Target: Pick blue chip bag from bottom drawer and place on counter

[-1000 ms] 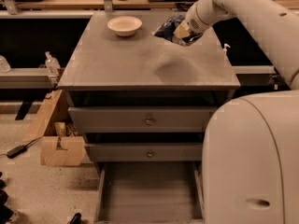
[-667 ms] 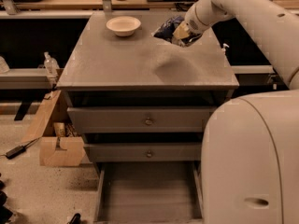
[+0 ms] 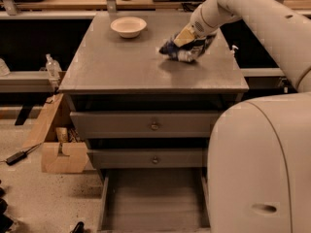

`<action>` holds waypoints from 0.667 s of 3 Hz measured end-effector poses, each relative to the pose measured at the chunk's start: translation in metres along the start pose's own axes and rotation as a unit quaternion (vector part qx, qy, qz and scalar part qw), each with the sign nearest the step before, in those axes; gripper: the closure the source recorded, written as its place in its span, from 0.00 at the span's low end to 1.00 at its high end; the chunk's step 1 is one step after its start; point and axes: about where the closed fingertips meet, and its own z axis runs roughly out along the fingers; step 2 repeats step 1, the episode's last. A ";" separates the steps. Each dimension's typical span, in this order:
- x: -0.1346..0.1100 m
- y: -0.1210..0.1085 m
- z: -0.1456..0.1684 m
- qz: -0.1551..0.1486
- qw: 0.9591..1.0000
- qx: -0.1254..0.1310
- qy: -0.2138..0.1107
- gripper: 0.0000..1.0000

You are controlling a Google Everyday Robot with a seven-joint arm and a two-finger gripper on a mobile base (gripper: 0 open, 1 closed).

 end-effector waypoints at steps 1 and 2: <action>0.000 0.002 0.003 0.000 1.000 -0.002 0.001 0.00; 0.000 0.002 0.003 0.000 1.000 -0.002 0.001 0.00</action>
Offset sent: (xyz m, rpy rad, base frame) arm 0.0000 0.0000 0.0000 0.0000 0.0000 0.0000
